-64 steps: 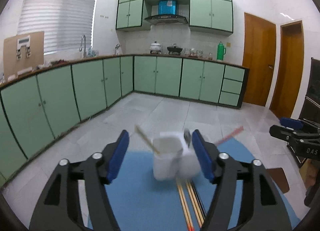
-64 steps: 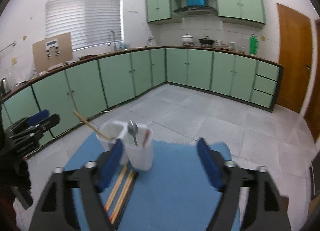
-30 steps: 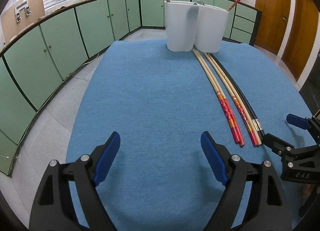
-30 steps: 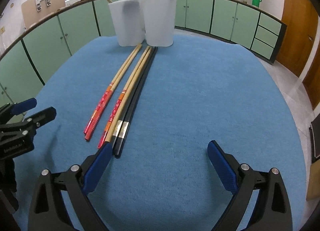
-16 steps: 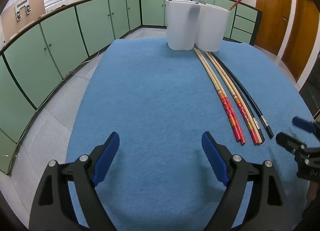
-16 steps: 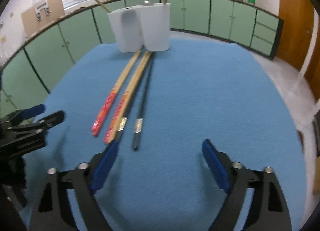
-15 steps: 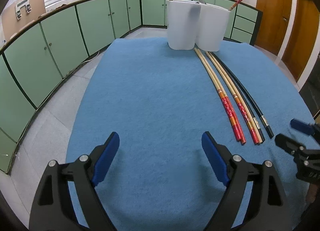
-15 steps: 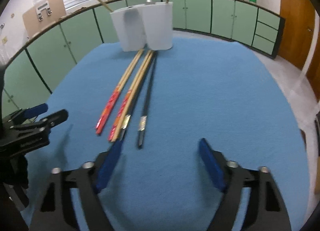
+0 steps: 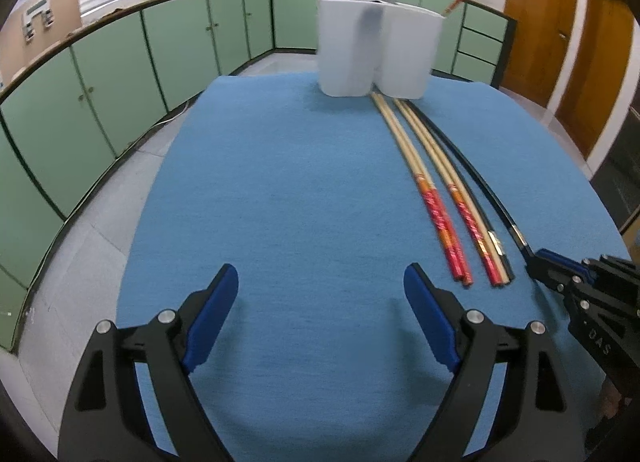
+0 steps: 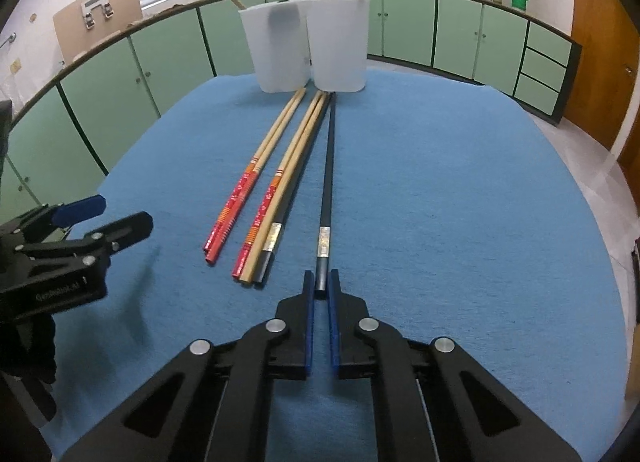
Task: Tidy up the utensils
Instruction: 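Grasp a black chopstick by its tip with the right tool, then grasp a red-patterned chopstick with the left tool while the right tool holds the black chopstick, then lift both chopsticks and insert them upright into the white holder, then open both tools and withdraw them from the holder over the mat, then grasp another black chopstick by its tip with the right tool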
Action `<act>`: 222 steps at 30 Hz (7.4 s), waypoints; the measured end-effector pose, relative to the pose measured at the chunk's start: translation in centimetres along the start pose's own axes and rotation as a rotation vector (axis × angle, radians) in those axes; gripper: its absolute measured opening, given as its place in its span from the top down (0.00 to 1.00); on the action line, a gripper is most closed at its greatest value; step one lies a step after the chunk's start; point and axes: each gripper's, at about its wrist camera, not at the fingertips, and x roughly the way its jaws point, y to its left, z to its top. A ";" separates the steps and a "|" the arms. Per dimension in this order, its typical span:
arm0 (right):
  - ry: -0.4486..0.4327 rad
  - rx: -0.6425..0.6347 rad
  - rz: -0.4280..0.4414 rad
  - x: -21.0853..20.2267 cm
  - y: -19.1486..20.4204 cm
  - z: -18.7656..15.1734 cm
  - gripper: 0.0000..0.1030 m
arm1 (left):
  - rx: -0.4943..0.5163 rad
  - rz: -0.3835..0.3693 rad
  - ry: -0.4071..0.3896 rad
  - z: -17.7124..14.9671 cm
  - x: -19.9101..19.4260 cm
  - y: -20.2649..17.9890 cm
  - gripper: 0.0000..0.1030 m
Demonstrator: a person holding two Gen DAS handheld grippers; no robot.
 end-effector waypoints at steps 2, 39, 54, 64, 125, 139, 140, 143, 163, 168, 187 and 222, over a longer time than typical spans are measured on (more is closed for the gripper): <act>-0.004 0.004 -0.019 -0.2 -0.5 -0.1 0.94 | 0.017 -0.013 0.003 0.0 0.1 -0.7 0.20; -0.024 0.028 0.090 -1.3 -5.0 -1.4 0.79 | 0.016 -0.026 0.043 0.0 2.1 -4.7 0.25; -0.021 -0.015 0.041 -0.1 -4.0 -0.3 0.83 | 0.040 -0.057 0.015 0.6 2.4 -6.7 0.74; -0.023 0.014 0.065 -0.4 -4.7 -0.4 0.93 | -0.011 -0.095 0.015 0.5 1.8 -5.8 0.95; -0.472 -0.101 0.139 -15.7 -3.3 32.9 0.94 | 0.106 -0.093 -0.675 27.4 -17.4 -4.5 0.95; -0.375 -0.046 0.131 -5.6 -4.9 33.5 0.94 | 0.065 -0.109 -0.483 29.3 -4.4 -4.0 0.95; -0.365 -0.049 0.131 -5.1 -4.9 33.3 0.94 | 0.065 -0.114 -0.464 29.2 -3.7 -3.8 0.95; -0.327 -0.058 0.125 -3.9 -5.0 32.7 0.93 | 0.057 -0.116 -0.424 28.8 -2.2 -2.9 0.94; -0.428 0.082 0.016 -10.5 -8.1 18.3 0.10 | 0.008 -0.066 -0.410 15.0 -8.0 -1.0 0.26; -0.371 0.084 -0.018 -9.5 -7.6 12.9 0.06 | -0.010 -0.048 -0.332 10.0 -6.9 -0.6 0.21; -0.125 0.063 0.004 -2.4 -2.5 2.4 0.06 | 0.014 0.053 -0.121 0.6 -2.5 1.5 0.19; -0.025 0.052 -0.039 -0.6 -1.6 0.7 0.29 | 0.001 0.035 -0.082 -0.3 -1.6 1.5 0.17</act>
